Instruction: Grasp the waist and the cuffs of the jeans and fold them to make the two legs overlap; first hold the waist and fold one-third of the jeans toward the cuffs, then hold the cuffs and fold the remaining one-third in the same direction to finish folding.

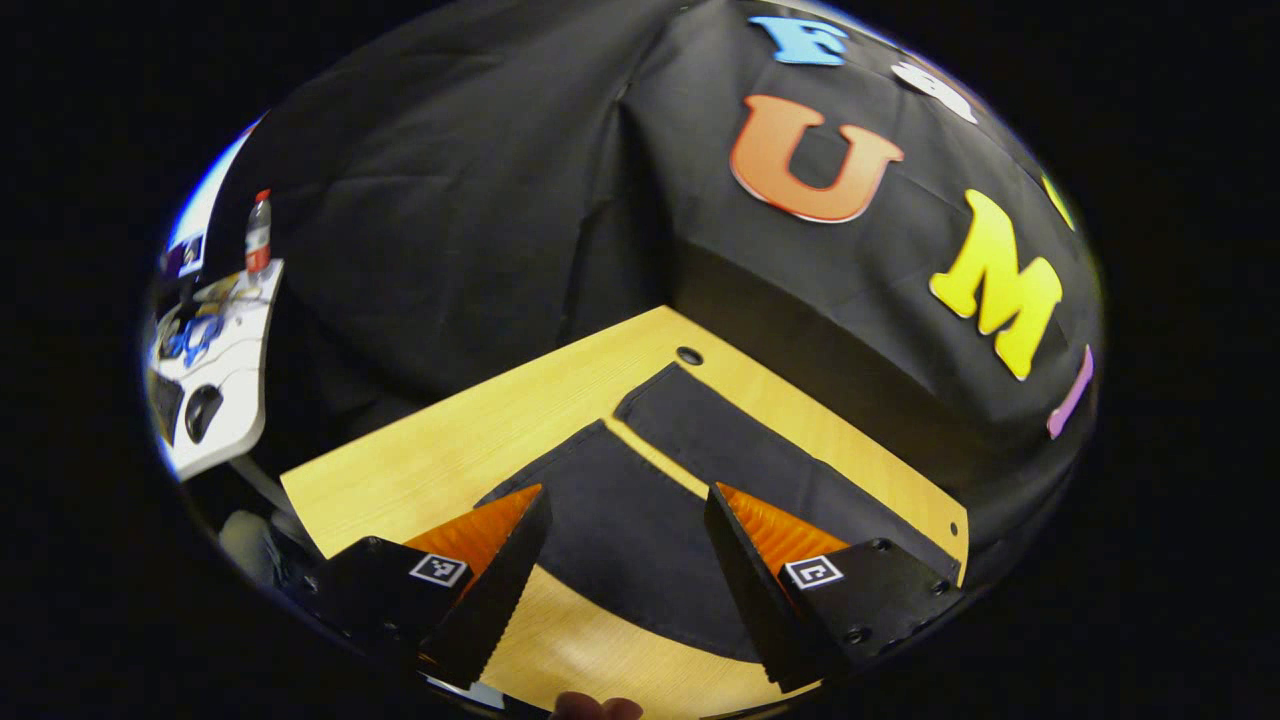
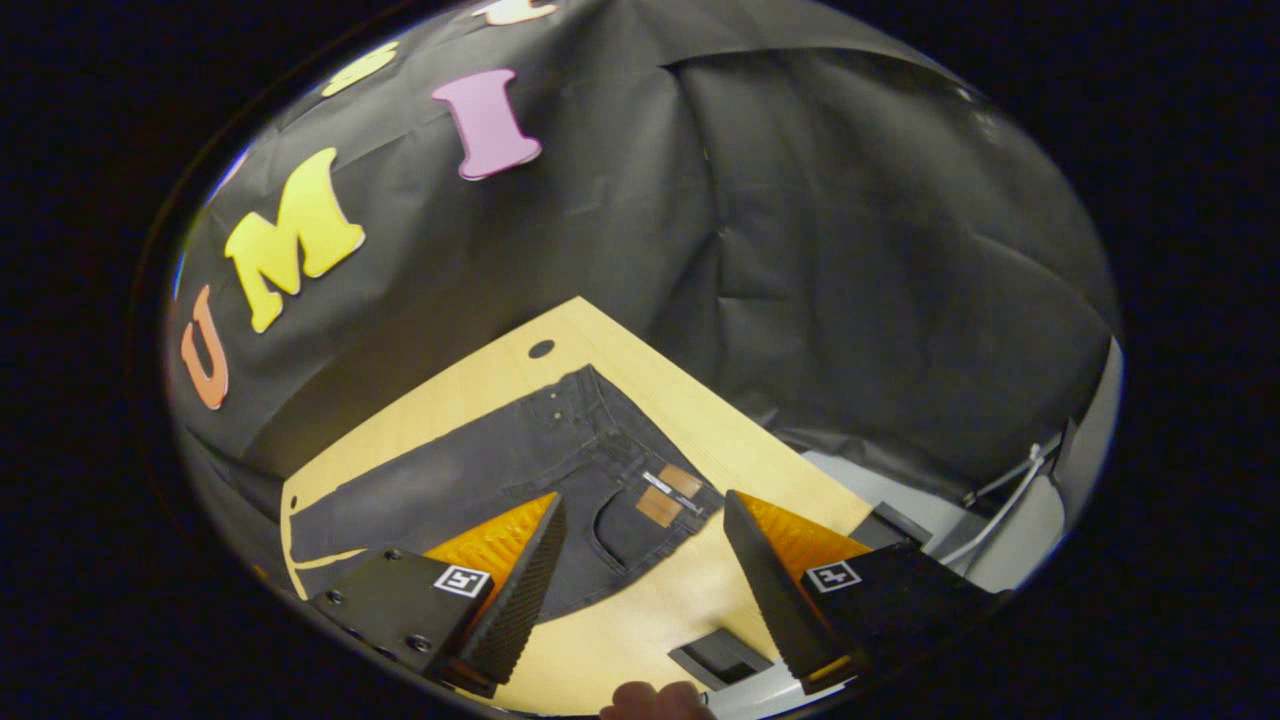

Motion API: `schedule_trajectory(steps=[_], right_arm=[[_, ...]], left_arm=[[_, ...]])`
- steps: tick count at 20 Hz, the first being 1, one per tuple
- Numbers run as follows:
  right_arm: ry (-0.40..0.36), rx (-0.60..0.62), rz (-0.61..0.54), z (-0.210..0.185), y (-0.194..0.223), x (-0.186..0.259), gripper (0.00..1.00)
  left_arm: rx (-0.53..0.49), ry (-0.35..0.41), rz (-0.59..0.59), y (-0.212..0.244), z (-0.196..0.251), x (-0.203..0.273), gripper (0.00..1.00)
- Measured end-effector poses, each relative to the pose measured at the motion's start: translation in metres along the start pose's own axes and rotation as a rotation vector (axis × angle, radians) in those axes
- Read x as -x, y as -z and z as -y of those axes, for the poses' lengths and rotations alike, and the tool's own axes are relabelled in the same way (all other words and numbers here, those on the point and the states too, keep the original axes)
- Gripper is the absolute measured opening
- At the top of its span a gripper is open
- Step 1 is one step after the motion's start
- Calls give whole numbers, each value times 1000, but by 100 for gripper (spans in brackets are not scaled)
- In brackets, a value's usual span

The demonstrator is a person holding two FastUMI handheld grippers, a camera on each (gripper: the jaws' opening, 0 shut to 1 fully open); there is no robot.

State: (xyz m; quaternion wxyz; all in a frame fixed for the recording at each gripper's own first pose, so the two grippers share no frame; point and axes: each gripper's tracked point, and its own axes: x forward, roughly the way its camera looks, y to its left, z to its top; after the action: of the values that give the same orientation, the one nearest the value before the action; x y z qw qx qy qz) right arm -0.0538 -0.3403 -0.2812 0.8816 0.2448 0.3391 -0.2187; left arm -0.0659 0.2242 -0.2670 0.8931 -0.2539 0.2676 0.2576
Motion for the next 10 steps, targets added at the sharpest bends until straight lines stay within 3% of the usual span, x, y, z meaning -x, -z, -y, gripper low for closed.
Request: schedule_trajectory(steps=[10], right_arm=[[-18,-135,-139,8,33,-40,98]], left_arm=[[520,-43,-123,33,-56,-31,99]])
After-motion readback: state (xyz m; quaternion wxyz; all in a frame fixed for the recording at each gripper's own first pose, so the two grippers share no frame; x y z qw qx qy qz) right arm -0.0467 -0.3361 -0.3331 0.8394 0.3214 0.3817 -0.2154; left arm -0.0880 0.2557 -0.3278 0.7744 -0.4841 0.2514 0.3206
